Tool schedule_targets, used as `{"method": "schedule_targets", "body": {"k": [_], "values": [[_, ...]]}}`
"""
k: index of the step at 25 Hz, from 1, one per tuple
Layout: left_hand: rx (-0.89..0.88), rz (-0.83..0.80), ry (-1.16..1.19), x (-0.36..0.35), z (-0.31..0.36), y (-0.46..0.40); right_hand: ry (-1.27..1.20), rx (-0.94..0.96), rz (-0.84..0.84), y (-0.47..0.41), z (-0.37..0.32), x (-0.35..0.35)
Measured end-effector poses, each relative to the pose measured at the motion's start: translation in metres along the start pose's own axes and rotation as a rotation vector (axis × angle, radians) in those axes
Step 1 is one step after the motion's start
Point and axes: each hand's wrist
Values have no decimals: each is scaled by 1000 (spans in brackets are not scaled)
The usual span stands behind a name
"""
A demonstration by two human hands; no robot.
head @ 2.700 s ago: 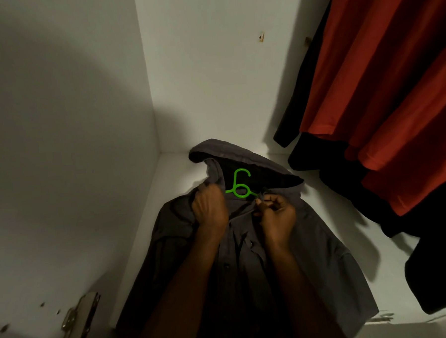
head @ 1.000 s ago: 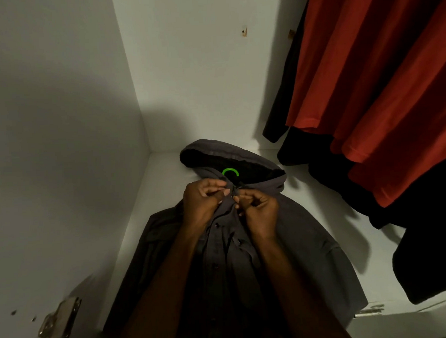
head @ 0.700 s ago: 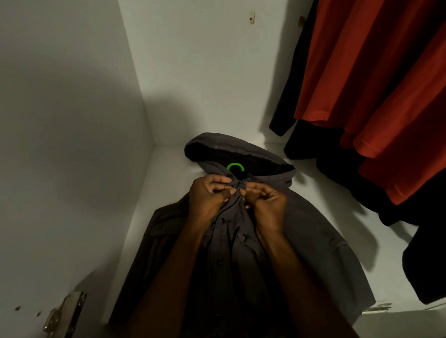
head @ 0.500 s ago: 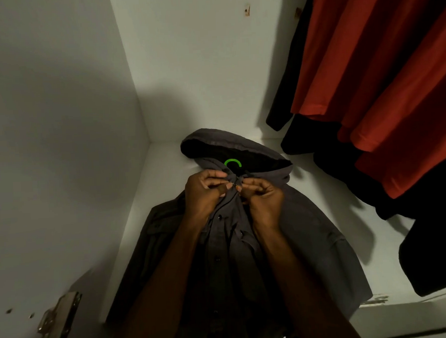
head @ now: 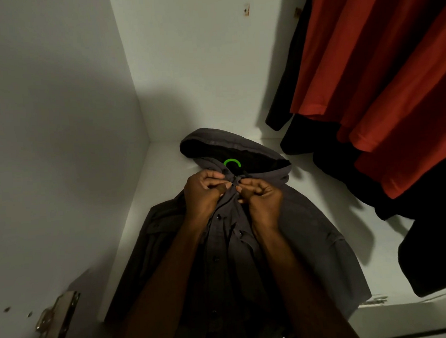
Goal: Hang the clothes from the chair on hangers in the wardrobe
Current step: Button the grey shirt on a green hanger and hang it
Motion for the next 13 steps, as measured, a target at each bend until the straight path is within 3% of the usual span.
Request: {"method": "schedule_targets", "body": {"k": [9, 13], "values": [[-232, 60, -260, -3, 1, 5, 283, 259, 26, 2, 8, -3], [-231, 68, -306, -3, -1, 2, 347, 324, 20, 4, 6, -4]]}}
Point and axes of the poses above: each hand's wrist, its own y-axis away from the middle knuckle, its own x-axis out of the back of the hand, z = x × y, and after that the axes turned 7 degrees about z, right-handed
